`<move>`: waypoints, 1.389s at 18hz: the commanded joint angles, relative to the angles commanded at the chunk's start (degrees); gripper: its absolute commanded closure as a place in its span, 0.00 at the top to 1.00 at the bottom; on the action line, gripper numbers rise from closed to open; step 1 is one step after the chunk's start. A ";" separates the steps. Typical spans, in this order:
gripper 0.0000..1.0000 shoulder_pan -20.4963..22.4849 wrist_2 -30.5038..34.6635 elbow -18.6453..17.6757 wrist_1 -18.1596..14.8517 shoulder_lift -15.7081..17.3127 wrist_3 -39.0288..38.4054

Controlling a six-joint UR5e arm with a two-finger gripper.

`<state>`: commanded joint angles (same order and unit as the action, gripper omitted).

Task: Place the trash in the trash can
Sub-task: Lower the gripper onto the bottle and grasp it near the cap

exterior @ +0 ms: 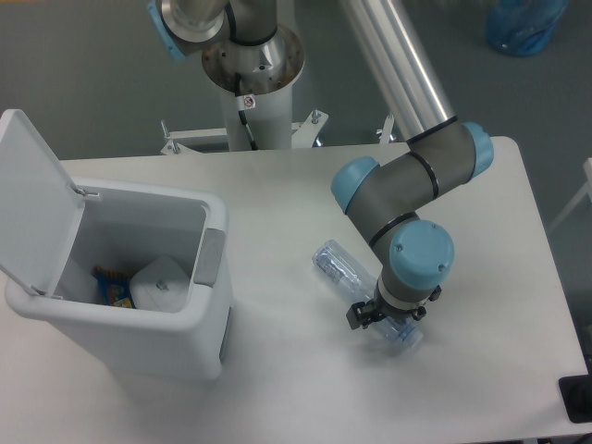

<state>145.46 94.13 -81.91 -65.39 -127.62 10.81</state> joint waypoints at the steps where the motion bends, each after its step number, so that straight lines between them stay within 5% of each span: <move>1: 1.00 0.00 0.00 0.00 0.00 -0.17 -0.44; 8: 0.91 -1.40 3.60 0.70 0.26 -2.63 -2.72; 14: 0.47 -1.41 2.90 1.75 0.53 -2.64 -2.99; 17: 0.34 -1.41 2.64 2.28 0.35 -2.02 -2.90; 21: 0.31 -1.32 1.76 3.07 0.09 -0.88 -2.29; 25: 0.32 -0.79 -5.78 6.06 0.09 2.45 -2.20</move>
<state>144.67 88.35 -75.86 -65.30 -125.17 8.61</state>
